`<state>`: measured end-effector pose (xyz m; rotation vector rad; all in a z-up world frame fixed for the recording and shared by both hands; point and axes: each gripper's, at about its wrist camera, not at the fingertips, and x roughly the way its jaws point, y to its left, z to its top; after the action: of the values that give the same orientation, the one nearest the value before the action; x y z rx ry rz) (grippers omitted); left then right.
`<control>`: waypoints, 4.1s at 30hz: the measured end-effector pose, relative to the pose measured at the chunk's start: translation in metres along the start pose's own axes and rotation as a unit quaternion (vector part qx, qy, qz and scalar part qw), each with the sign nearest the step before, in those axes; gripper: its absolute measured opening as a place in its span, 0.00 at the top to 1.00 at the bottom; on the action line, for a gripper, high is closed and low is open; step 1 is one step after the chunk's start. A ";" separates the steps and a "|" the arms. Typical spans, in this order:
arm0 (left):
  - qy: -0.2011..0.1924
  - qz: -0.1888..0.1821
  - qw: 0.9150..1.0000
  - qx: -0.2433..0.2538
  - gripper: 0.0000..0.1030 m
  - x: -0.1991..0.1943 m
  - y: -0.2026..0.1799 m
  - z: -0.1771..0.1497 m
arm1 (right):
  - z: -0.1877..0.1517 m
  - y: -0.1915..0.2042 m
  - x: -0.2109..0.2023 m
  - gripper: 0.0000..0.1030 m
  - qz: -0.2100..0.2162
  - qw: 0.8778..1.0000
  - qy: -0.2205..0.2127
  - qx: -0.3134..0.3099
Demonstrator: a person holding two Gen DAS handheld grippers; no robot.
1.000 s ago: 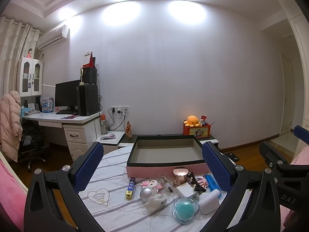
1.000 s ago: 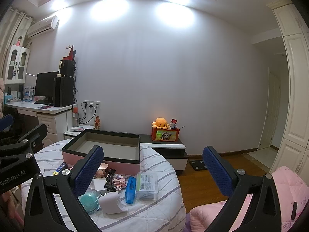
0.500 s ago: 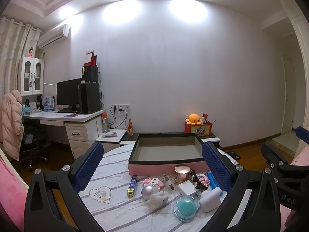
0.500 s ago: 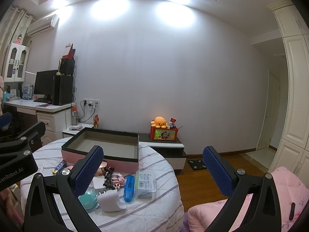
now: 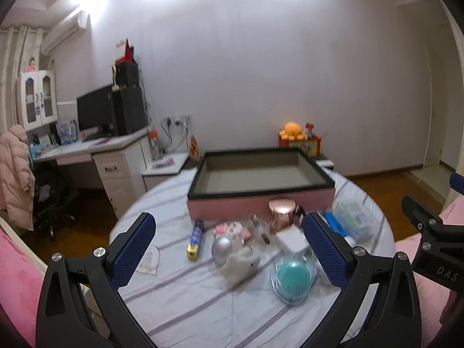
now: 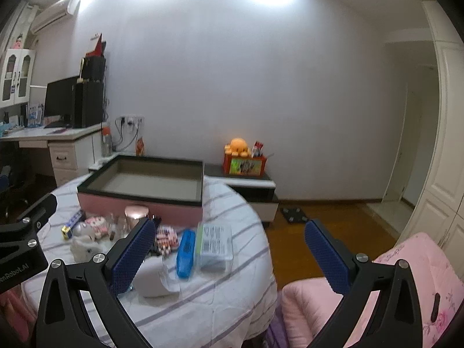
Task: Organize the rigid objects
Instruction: 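Reach the left tool to the blue-gold stick package while the right tool reaches the clear plastic box, then close the left tool on the stick package while the right tool grips the clear box, then carry both held items over the pink box and release them inside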
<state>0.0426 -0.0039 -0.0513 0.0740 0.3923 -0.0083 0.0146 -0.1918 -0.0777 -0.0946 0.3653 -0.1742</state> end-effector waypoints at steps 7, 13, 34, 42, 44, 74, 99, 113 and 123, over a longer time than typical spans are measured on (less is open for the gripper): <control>0.061 0.001 0.998 -0.003 0.00 0.036 0.002 -0.021 | -0.019 0.001 0.036 0.00 -0.007 0.998 0.059 -0.012; 0.084 0.001 0.996 0.004 0.00 0.051 0.001 -0.026 | -0.031 -0.001 0.059 0.00 -0.008 0.995 0.095 -0.010; 0.158 0.091 0.983 -0.023 0.00 0.135 0.067 -0.003 | -0.015 -0.006 0.144 0.00 -0.026 0.986 0.161 -0.030; 0.223 0.076 0.972 -0.024 0.00 0.185 0.074 -0.017 | -0.013 0.003 0.183 0.00 0.023 0.980 0.197 -0.030; 0.237 0.062 0.969 -0.033 0.00 0.193 0.078 -0.018 | -0.015 0.004 0.195 0.00 0.037 0.974 0.223 -0.026; 0.269 -0.003 0.963 -0.017 0.85 0.201 0.079 -0.026 | -0.026 0.000 0.215 0.38 0.066 0.962 0.266 0.022; 0.158 0.001 0.987 -0.016 0.85 0.103 0.053 0.033 | 0.035 -0.003 0.109 0.38 0.092 0.988 0.123 0.035; 0.054 -0.031 0.998 -0.016 0.85 0.016 0.036 0.067 | 0.060 -0.001 0.019 0.37 0.119 0.993 0.014 0.020; 0.043 -0.030 0.999 -0.010 0.85 0.014 0.025 0.076 | 0.062 -0.008 0.005 0.37 0.130 0.991 -0.001 0.023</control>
<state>0.0850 0.0153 0.0149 0.0434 0.4807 -0.0606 0.0405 -0.1968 -0.0204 -0.0014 0.3687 0.0758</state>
